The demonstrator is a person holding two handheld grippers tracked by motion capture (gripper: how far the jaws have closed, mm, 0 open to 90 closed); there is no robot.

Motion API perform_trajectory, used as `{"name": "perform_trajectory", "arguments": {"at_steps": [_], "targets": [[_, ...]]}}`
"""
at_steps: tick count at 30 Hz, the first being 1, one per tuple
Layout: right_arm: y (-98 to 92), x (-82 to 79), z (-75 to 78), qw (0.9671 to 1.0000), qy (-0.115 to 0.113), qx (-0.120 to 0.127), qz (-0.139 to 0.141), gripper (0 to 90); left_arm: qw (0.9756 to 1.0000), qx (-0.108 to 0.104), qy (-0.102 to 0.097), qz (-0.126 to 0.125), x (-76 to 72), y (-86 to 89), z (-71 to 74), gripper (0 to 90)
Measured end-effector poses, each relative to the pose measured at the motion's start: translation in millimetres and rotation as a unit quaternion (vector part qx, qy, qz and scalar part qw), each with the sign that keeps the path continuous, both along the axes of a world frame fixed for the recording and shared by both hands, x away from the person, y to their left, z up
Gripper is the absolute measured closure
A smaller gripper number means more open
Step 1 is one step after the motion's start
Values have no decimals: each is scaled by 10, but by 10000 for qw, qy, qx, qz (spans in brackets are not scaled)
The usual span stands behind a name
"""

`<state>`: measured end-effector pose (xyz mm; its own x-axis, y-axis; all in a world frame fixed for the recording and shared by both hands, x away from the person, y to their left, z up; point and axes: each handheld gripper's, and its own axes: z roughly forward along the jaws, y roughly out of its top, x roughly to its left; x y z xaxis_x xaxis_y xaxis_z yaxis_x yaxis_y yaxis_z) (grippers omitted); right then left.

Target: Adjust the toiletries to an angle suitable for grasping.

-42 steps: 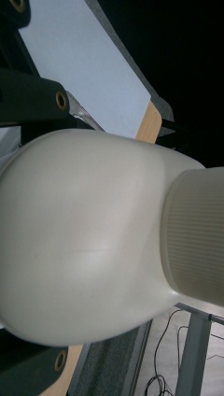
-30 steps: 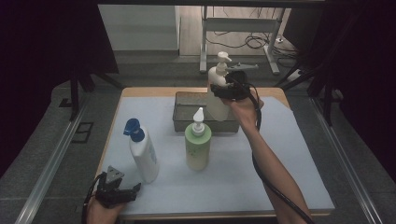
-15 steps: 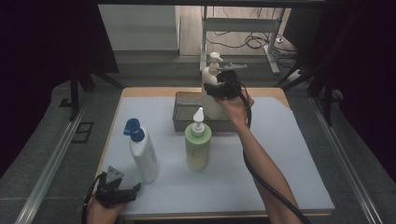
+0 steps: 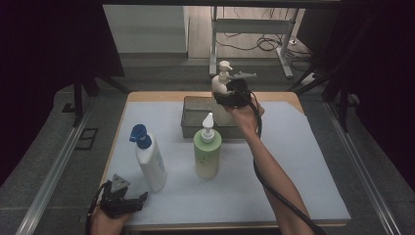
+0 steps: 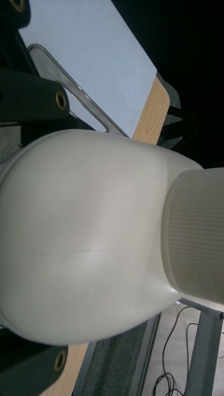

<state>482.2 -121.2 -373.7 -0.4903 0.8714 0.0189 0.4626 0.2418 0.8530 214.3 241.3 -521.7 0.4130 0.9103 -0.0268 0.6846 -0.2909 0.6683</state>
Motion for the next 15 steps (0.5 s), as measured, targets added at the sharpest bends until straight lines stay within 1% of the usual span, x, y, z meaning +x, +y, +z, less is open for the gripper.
{"name": "perform_trajectory", "arguments": {"at_steps": [7, 15], "targets": [[-8, -1, -67, 10000, 33, -15, -11, 369, 10000, 1, 0, 0, 0, 0, 0, 120], [17, -10, -206, 9999, 121, -17, 13, 368, 10000, 1, 0, 1, 0, 0, 0, 120]]}}
